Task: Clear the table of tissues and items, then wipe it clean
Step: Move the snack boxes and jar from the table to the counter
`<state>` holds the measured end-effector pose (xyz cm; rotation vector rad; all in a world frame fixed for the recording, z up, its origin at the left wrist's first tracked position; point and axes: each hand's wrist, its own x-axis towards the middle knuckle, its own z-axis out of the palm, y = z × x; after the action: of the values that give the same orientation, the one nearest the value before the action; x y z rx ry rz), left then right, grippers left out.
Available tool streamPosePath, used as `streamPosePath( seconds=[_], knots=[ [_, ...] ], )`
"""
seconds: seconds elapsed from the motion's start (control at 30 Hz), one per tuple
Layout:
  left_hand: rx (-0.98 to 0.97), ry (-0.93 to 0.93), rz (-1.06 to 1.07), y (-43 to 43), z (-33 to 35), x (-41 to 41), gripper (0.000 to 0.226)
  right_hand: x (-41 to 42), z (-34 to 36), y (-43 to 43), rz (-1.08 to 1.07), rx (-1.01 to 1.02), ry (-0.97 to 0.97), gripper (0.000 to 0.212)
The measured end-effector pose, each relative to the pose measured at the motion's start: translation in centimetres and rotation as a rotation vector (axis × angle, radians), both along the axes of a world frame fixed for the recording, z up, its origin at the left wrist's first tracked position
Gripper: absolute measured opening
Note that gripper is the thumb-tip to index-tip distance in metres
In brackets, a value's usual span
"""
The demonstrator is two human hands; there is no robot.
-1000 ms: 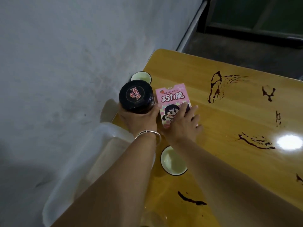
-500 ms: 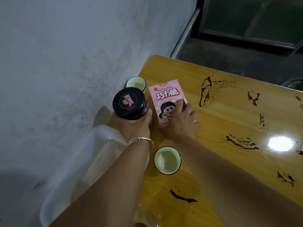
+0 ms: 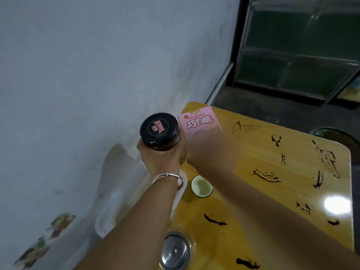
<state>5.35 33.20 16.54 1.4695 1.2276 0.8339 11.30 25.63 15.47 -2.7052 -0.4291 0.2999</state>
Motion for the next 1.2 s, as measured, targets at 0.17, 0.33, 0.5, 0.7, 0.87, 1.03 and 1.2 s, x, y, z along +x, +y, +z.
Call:
streamPosePath(
  seconds=[0.17,0.33,0.5,0.7,0.87,1.03,1.2],
  knots=[
    [0.042,-0.045,-0.001,-3.0,5.2,-7.1,0.084,-6.1,5.1,-2.2,0.032,0.000,-0.021,0.105],
    [0.049,-0.038,0.043,-6.2,9.2,-15.5,0.081,-14.1,9.4,-4.8,0.098,0.025,-0.025,0.102],
    [0.048,0.007,0.108,-9.1,11.2,-23.5,0.080,-21.1,12.0,-7.4,0.202,0.007,-0.042,0.101],
    [0.007,-0.003,0.256,-13.0,12.7,-31.8,0.083,-28.3,13.6,-10.3,0.348,-0.013,-0.088,0.094],
    [-0.010,-0.024,0.413,-16.5,14.4,-36.7,0.084,-32.3,15.4,-12.5,0.511,0.035,-0.088,0.095],
    [0.053,0.012,0.591,-22.3,16.7,-41.4,0.085,-36.5,17.5,-16.5,0.715,0.069,-0.100,0.097],
    [0.046,0.017,0.754,-28.6,18.4,-47.9,0.093,-42.3,19.2,-20.5,0.940,0.090,-0.129,0.102]
  ],
)
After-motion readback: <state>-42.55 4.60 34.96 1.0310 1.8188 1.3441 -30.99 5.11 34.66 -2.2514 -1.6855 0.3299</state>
